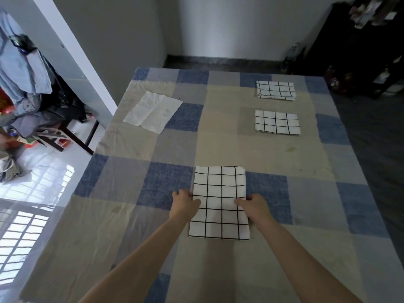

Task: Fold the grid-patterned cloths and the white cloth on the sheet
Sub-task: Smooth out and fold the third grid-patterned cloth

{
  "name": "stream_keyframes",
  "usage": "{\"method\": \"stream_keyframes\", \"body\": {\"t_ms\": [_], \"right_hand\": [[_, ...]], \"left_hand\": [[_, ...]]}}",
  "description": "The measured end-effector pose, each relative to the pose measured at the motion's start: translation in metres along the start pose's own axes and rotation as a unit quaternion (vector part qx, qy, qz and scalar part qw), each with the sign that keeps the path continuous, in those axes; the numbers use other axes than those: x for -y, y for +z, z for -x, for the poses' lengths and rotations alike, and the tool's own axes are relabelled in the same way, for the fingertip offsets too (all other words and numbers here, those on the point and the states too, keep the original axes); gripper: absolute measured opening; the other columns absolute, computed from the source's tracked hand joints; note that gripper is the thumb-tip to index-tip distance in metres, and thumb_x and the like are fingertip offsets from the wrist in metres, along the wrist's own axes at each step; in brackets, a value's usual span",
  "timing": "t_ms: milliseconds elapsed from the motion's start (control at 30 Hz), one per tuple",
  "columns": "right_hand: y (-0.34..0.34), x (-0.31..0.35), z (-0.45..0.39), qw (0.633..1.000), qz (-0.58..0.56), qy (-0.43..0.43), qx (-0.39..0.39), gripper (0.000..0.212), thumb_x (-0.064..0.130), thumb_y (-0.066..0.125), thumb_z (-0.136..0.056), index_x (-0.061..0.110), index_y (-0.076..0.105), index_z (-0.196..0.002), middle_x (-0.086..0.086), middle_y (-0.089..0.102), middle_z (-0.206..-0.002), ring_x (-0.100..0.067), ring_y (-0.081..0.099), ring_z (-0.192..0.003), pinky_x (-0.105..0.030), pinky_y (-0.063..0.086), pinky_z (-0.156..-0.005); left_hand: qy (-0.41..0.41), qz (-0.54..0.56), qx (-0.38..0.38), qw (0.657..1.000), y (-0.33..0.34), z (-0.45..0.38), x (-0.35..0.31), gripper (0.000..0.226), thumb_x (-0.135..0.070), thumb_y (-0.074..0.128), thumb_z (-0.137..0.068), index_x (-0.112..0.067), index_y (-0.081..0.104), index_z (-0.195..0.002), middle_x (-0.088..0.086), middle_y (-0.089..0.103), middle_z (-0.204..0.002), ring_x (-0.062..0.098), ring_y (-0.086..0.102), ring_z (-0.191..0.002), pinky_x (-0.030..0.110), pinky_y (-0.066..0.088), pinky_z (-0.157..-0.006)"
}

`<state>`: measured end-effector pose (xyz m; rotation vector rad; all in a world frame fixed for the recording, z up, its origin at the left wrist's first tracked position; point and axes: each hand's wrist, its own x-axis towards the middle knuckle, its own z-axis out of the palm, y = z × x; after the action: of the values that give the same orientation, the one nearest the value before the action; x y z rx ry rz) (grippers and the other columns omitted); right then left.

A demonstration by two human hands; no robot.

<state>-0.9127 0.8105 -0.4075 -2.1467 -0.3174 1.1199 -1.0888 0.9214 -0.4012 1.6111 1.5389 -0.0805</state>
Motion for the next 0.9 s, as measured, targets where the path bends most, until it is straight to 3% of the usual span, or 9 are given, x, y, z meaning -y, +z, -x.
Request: {"method": "stream_keyframes", "body": {"t_ms": [100, 233, 367, 467, 600, 700, 800, 867, 900], "right_hand": [[0.002, 0.005, 0.005, 0.999, 0.042, -0.026, 0.000, 0.021, 0.021, 0.071, -0.083, 0.002, 0.064, -0.087, -0.008, 0.063, -0.082, -0.016, 0.056, -0.070, -0.023, 0.041, -0.055], [0.006, 0.006, 0.008, 0.986, 0.109, -0.124, -0.013, 0.018, 0.018, 0.067, -0.087, 0.011, 0.052, -0.095, 0.005, 0.052, -0.082, -0.012, 0.052, -0.077, -0.017, 0.033, -0.053], [0.004, 0.010, 0.010, 0.984, 0.055, -0.165, 0.028, 0.017, 0.005, 0.062, -0.087, 0.014, 0.056, -0.100, 0.002, 0.061, -0.093, -0.013, 0.059, -0.086, -0.014, 0.042, -0.062], [-0.005, 0.014, 0.013, 0.975, 0.043, -0.211, 0.048, 0.015, 0.005, 0.062, -0.088, 0.017, 0.066, -0.098, 0.004, 0.069, -0.092, -0.013, 0.065, -0.089, -0.026, 0.052, -0.073], [-0.022, 0.020, 0.027, 0.959, 0.006, -0.263, 0.103, 0.020, 0.012, 0.066, -0.088, 0.030, 0.069, -0.096, 0.010, 0.073, -0.088, -0.003, 0.067, -0.084, -0.020, 0.053, -0.073], [-0.035, 0.020, 0.037, 0.950, 0.008, -0.286, 0.127, 0.019, 0.015, 0.065, -0.090, 0.023, 0.070, -0.107, 0.010, 0.074, -0.094, -0.005, 0.067, -0.088, -0.020, 0.054, -0.076], [-0.045, 0.014, 0.036, 0.946, 0.028, -0.302, 0.115, 0.013, 0.012, 0.061, -0.092, 0.018, 0.071, -0.098, 0.007, 0.070, -0.080, -0.002, 0.059, -0.071, -0.016, 0.046, -0.065], [-0.050, 0.005, 0.029, 0.945, 0.056, -0.309, 0.088, 0.010, 0.009, 0.062, -0.091, 0.012, 0.067, -0.083, -0.009, 0.062, -0.073, -0.010, 0.051, -0.065, -0.025, 0.041, -0.062], [-0.051, 0.000, 0.026, 0.946, 0.063, -0.309, 0.071, 0.012, 0.004, 0.063, -0.089, 0.008, 0.064, -0.078, -0.014, 0.059, -0.071, -0.011, 0.050, -0.063, -0.028, 0.041, -0.062]], "left_hand": [[0.016, 0.003, -0.016, 1.000, 0.004, 0.001, 0.005, 0.031, -0.016, 0.057, -0.091, -0.010, 0.046, -0.120, 0.004, 0.033, -0.121, 0.021, 0.048, -0.096, 0.036, 0.045, -0.089], [0.037, 0.006, -0.044, 0.998, 0.006, 0.001, 0.010, 0.026, -0.019, 0.058, -0.093, -0.015, 0.048, -0.117, 0.001, 0.038, -0.120, 0.017, 0.050, -0.092, 0.033, 0.045, -0.083], [0.039, 0.057, -0.060, 0.996, 0.007, 0.000, 0.012, 0.026, -0.016, 0.062, -0.092, -0.014, 0.052, -0.115, 0.005, 0.041, -0.123, 0.017, 0.050, -0.090, 0.027, 0.041, -0.080], [0.047, 0.098, -0.054, 0.993, 0.007, 0.000, 0.015, 0.038, -0.018, 0.070, -0.086, -0.014, 0.051, -0.119, 0.005, 0.044, -0.122, 0.018, 0.049, -0.100, 0.026, 0.040, -0.086], [0.056, 0.073, -0.030, 0.995, 0.007, -0.003, 0.015, 0.058, -0.028, 0.074, -0.083, -0.017, 0.045, -0.132, 0.002, 0.037, -0.128, 0.024, 0.035, -0.124, 0.037, 0.034, -0.104], [0.076, 0.039, 0.008, 0.996, 0.006, -0.005, 0.009, 0.056, -0.031, 0.073, -0.082, -0.019, 0.048, -0.131, -0.003, 0.034, -0.131, 0.022, 0.027, -0.129, 0.041, 0.030, -0.109], [0.188, 0.077, 0.033, 0.979, 0.003, -0.004, 0.008, 0.033, -0.007, 0.071, -0.084, -0.011, 0.060, -0.115, 0.001, 0.060, -0.110, 0.022, 0.055, -0.112, 0.028, 0.050, -0.091], [0.235, 0.055, 0.018, 0.970, -0.002, -0.002, 0.005, 0.011, 0.005, 0.059, -0.090, -0.003, 0.065, -0.096, 0.005, 0.064, -0.086, 0.022, 0.060, -0.089, 0.016, 0.050, -0.070], [0.252, 0.066, 0.017, 0.965, -0.003, -0.003, 0.002, 0.019, 0.007, 0.051, -0.092, -0.002, 0.066, -0.084, 0.007, 0.062, -0.079, 0.022, 0.059, -0.080, 0.016, 0.048, -0.063]]}}
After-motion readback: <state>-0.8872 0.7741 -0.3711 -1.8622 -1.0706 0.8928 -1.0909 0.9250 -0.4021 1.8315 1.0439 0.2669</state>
